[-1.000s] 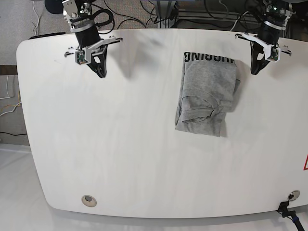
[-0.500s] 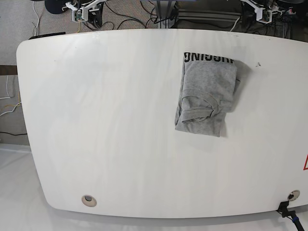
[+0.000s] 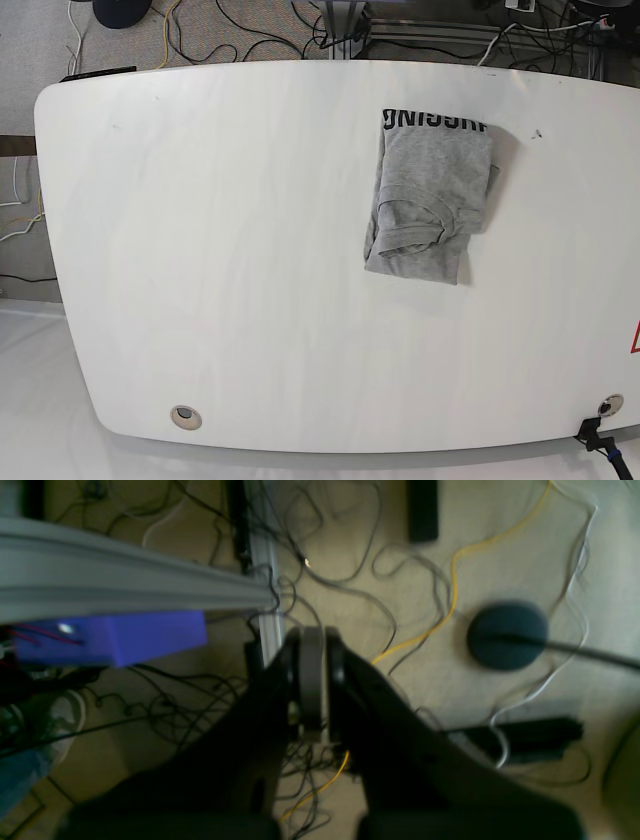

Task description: Fold the T-shirt properly

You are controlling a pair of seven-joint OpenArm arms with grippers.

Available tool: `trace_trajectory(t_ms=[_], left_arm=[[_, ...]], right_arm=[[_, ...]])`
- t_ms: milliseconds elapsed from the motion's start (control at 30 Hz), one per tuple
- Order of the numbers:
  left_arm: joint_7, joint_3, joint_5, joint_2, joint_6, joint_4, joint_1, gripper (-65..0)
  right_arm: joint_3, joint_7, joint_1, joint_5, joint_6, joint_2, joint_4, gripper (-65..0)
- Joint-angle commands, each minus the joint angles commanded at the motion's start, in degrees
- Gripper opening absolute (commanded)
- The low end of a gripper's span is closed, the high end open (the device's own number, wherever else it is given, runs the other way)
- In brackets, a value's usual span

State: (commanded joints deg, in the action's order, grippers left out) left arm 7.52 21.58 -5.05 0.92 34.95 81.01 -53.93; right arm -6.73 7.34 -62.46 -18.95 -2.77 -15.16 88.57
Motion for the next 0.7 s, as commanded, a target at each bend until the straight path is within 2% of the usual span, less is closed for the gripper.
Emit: trace_trajectory(t_ms=[200,467,500,600,700], left_arm=[[0.0,-0.5,6.0,0.5,-0.1,-13.4,8.5,-65.0],[-0.1,-0.5,13.2,0.6,-0.1,-30.9,18.6,-65.0],[-0.1,-0.5,14.0,0.6,-0.2,-33.5,20.0,-65.0],[0.0,-0.5,16.0,0.8,-0.2,-41.2,24.2,-65.0],[0.0,-0.5,17.5,1.9,-0.2,-49.2,28.7,-65.0]], right_arm=[[-5.8,0.0,9.6,0.0,0.0,0.4,-13.2,-64.2],[-6.6,0.0,21.3,0.0,0.09,3.5,-30.6,-64.2],[-6.6,0.0,22.5,0.0,0.35,4.3,-32.5,-64.2],[-6.6,0.0,25.8,0.0,4.22,4.9,-37.3,-64.2],[-6.6,0.0,29.5,-0.3,5.1,5.8,-43.3,-64.2]])
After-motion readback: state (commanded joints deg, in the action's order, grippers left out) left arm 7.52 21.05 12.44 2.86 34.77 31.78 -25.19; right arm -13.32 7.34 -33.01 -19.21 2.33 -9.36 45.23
